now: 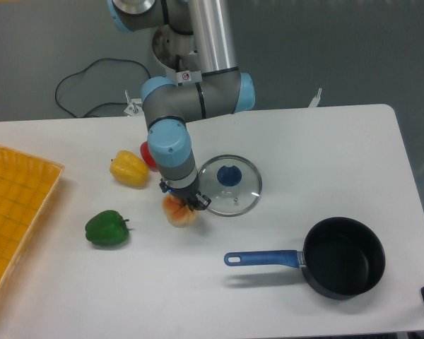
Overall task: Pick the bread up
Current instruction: 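Lift the bread roll up and carry it over the glass lid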
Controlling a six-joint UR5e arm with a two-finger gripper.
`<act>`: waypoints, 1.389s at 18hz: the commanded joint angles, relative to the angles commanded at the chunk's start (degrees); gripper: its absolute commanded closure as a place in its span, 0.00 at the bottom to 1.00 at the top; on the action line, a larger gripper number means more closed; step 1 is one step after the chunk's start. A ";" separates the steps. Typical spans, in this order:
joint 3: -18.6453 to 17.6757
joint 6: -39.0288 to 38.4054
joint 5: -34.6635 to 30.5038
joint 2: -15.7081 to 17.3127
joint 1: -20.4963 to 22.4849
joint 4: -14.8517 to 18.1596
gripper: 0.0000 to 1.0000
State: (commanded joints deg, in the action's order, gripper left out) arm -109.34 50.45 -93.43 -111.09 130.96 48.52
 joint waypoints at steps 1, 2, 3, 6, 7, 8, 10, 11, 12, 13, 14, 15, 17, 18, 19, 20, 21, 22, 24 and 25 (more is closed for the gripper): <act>0.18 0.09 0.09 0.09 0.09 0.00 0.93; 0.44 0.09 0.18 0.52 0.35 0.09 0.93; 0.79 0.18 0.18 1.31 0.70 0.26 0.93; 2.72 0.26 0.18 2.63 2.54 1.32 0.93; 3.86 0.35 0.44 2.98 3.24 2.36 0.93; 5.26 0.53 0.53 3.08 3.86 4.55 0.93; 8.51 2.19 0.53 3.34 5.97 10.08 0.93; 9.75 3.33 0.62 4.21 7.19 12.72 0.93; 10.80 4.65 0.70 4.91 8.69 15.09 0.93; 11.60 6.57 0.79 5.53 9.92 17.03 0.93; 12.30 8.85 1.23 6.23 11.50 18.70 0.93; 12.65 10.88 1.93 6.68 13.25 19.94 0.93; 13.45 14.22 2.55 6.77 15.72 21.09 0.93; 13.97 15.63 2.55 6.77 16.86 21.62 0.93; 14.50 17.12 2.64 6.77 17.92 22.23 0.93; 15.20 18.79 2.64 6.59 18.89 22.76 0.93; 15.99 20.29 2.72 6.24 19.68 23.29 0.93; 16.69 21.78 2.73 5.98 20.12 23.55 0.93; 18.19 23.37 2.46 4.84 20.74 23.55 0.93; 19.07 23.47 2.37 4.31 20.83 23.47 0.93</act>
State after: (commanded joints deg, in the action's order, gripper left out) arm -90.27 73.92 -91.05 -106.78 151.79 71.98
